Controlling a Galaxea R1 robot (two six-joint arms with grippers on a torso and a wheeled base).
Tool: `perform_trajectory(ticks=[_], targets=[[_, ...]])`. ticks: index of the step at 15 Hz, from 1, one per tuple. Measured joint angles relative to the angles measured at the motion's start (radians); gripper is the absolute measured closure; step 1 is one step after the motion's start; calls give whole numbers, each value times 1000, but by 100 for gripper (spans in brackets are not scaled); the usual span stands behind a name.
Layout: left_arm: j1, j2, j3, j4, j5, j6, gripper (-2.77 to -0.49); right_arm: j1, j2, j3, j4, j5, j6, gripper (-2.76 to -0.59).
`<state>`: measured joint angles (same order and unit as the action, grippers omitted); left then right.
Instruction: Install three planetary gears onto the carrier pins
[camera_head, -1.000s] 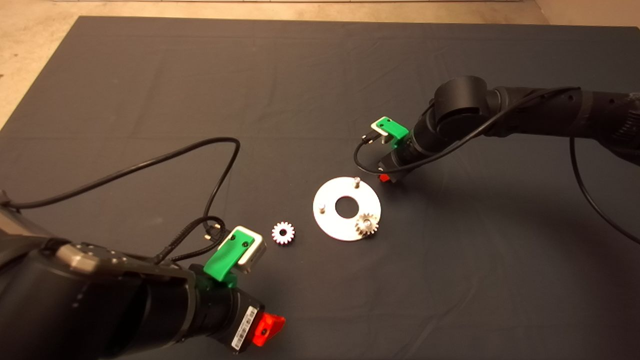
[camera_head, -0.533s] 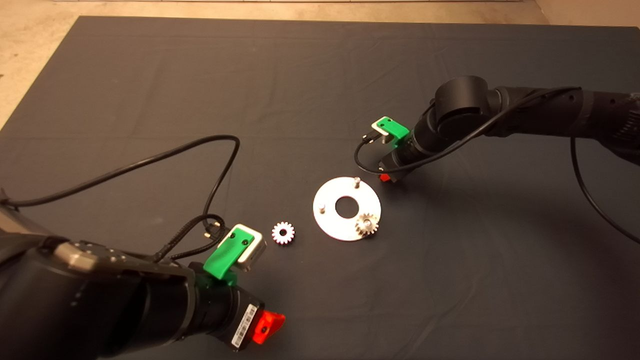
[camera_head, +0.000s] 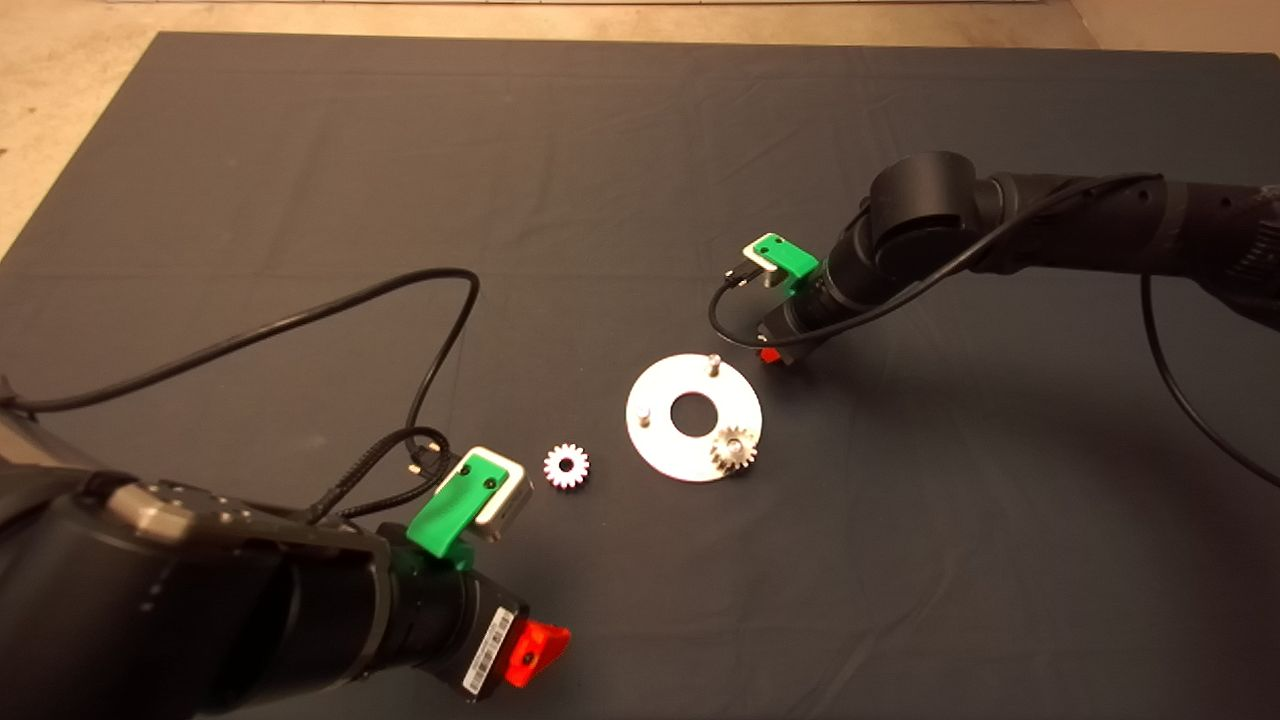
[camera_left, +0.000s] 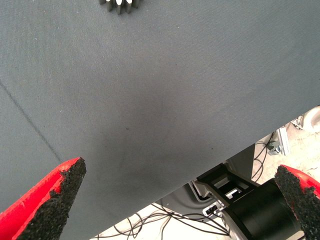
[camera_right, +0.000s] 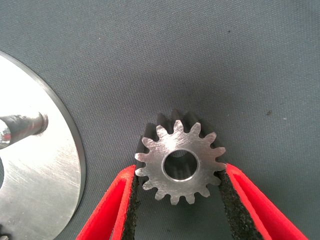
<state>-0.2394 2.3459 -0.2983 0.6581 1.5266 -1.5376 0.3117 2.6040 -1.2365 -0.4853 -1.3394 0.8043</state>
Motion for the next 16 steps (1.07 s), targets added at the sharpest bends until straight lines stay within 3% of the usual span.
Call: perform_trajectory(ticks=[3,7,11,16], targets=[[0,0,0,0,0,0,-275,19,0,8,0,-3,0,-102],[0,0,0,0,0,0,-275,22,0,21,0,-4,1,-99],[0,0,0,0,0,0,-275,63,-3,22,0,-7,2,-99],[0,0,0,0,0,-1,-275,57,-3,39,0,-11,2,-99]])
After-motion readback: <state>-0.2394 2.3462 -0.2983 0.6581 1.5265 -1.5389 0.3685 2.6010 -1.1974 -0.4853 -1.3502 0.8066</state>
